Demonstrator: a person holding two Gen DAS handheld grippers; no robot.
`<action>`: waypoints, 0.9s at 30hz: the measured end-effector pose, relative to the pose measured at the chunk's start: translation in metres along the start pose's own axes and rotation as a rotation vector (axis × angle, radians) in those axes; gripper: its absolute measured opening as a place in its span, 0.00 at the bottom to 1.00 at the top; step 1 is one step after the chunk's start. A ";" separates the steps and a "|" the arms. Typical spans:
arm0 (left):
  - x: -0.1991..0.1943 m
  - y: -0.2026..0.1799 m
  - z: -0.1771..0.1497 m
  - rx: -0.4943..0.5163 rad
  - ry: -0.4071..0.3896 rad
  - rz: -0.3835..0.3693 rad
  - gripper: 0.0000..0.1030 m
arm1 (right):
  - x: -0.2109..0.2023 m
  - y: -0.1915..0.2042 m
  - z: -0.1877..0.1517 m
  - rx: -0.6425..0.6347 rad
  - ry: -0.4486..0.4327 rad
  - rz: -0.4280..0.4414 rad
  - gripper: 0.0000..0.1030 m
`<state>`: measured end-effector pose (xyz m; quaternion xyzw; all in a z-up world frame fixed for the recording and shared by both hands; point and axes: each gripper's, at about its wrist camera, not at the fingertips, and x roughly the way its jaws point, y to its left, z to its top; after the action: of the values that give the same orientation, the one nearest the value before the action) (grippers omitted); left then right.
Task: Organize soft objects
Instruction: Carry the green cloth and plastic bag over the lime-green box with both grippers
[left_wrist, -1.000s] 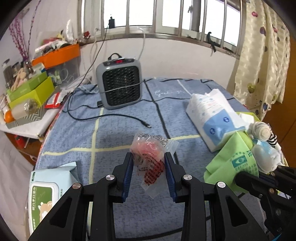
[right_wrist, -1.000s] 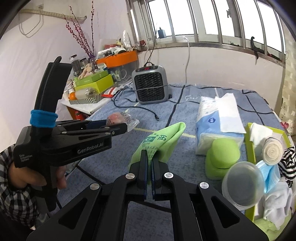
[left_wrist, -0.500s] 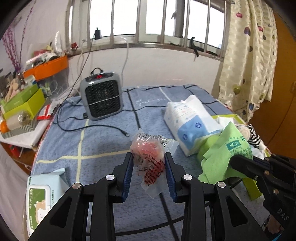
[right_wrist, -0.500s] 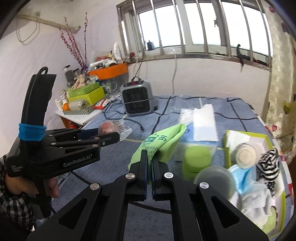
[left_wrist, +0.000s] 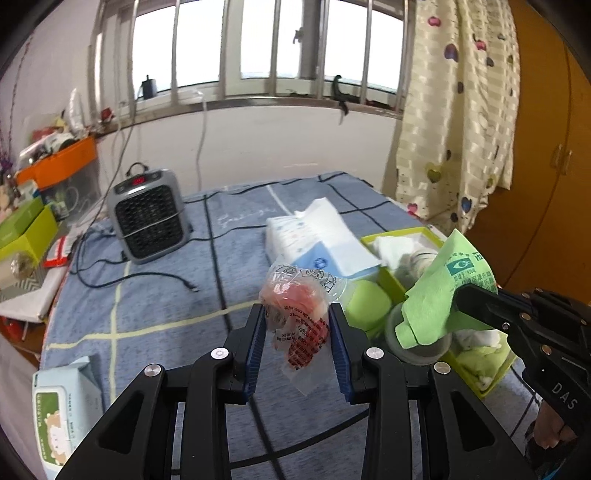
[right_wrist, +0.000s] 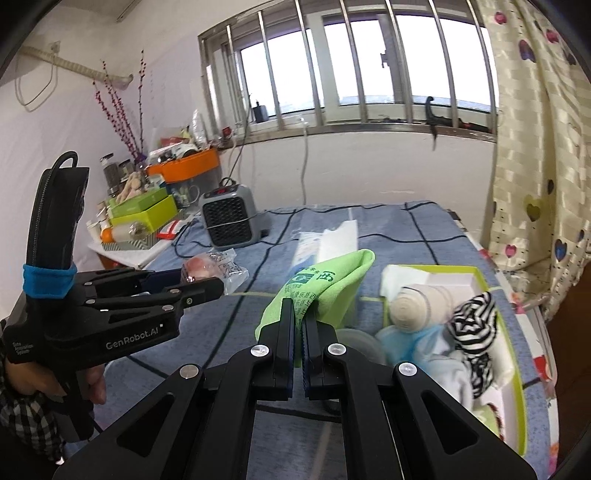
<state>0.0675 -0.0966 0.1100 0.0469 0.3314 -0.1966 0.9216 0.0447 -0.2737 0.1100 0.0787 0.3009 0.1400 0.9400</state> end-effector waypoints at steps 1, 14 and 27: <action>0.000 -0.004 0.001 0.004 -0.001 -0.006 0.31 | -0.002 -0.003 -0.001 0.004 -0.002 -0.005 0.03; 0.010 -0.053 0.020 0.062 0.000 -0.104 0.31 | -0.028 -0.048 -0.004 0.069 -0.032 -0.091 0.03; 0.039 -0.106 0.029 0.093 0.072 -0.238 0.31 | -0.041 -0.099 -0.017 0.154 -0.010 -0.168 0.03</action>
<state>0.0699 -0.2133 0.1125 0.0571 0.3580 -0.3178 0.8761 0.0240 -0.3796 0.0951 0.1260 0.3118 0.0366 0.9410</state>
